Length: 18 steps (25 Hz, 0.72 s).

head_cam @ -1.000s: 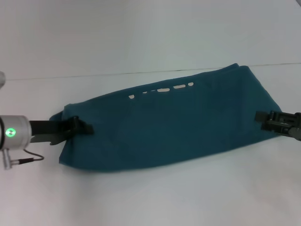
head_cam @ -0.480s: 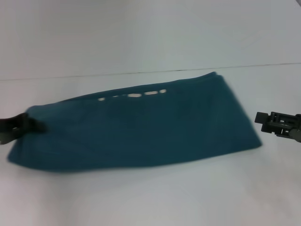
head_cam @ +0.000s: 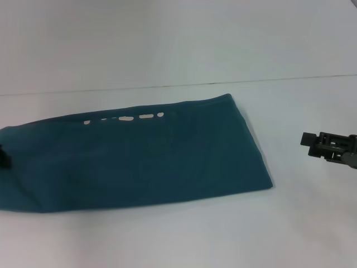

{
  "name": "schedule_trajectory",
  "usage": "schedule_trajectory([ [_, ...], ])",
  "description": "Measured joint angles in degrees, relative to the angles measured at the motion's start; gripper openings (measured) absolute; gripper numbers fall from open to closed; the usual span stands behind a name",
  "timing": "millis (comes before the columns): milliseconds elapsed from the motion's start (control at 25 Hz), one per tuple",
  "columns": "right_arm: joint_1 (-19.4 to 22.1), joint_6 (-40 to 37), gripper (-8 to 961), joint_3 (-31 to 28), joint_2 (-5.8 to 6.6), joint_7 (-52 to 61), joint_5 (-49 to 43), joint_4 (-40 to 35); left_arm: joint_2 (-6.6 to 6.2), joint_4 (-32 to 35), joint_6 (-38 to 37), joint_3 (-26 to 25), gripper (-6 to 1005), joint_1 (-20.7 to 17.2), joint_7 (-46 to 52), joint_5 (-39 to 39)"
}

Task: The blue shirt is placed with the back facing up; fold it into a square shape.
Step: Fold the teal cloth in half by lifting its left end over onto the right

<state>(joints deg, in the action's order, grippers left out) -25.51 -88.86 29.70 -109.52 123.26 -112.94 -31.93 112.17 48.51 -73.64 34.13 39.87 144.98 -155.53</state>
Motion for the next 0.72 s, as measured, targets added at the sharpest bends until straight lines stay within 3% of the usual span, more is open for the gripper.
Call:
schedule_trajectory([
  [480, -0.16, 0.0, 760, 0.0, 0.01, -0.01, 0.02, 0.03, 0.05, 1.67, -0.4, 1.33, 46, 0.73, 0.39, -1.89],
  [640, -0.24, 0.0, 760, 0.0, -0.02, -0.03, 0.13, 0.03, 1.01, 6.03, -2.7, 2.24, 46, 0.79, 1.52, -1.94],
  [720, -0.26, 0.0, 760, 0.0, -0.05, -0.03, 0.2, 0.03, 1.47, 10.19, -4.85, 5.33, 46, 0.79, 3.92, -2.15],
])
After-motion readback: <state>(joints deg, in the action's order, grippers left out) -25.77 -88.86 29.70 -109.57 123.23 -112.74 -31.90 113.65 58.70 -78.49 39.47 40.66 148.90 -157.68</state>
